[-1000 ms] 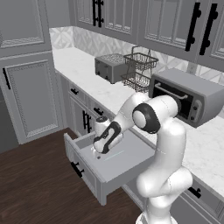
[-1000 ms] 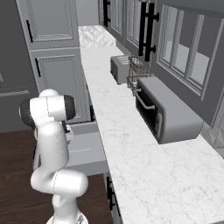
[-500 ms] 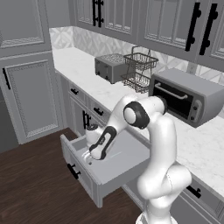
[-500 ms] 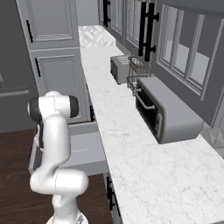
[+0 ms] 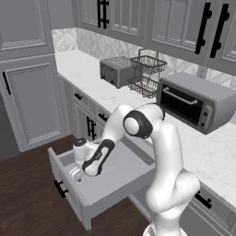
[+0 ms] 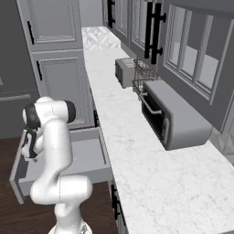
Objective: Take a straw from the drawer in front and place it inside the glass cup on the dining counter.
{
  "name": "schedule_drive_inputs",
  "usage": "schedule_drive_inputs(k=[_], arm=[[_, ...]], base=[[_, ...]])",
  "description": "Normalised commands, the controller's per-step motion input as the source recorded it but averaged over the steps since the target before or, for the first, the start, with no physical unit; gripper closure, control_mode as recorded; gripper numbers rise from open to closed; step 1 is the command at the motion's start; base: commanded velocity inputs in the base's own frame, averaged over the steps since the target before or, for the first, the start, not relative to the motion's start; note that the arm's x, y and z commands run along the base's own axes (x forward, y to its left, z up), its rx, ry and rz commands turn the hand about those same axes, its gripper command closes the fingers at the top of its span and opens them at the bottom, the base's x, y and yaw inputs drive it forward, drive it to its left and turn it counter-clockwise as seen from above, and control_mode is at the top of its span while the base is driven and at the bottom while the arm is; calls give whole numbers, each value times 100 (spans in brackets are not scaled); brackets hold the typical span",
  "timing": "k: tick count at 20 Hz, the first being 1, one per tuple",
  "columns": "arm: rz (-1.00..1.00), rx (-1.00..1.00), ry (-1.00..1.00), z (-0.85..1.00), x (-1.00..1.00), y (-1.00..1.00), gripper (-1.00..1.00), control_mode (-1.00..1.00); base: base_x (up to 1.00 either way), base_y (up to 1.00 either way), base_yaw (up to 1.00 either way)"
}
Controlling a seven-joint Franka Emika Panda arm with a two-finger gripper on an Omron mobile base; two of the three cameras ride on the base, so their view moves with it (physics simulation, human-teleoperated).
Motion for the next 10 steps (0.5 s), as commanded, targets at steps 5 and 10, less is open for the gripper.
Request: schedule_drive_inputs(k=[5, 10], arm=[[0, 0, 2, 45, -8, -32, -100, -100], [8, 0, 10, 25, 20, -70, -100, -100]], base=[[0, 0, 0], [0, 0, 0]])
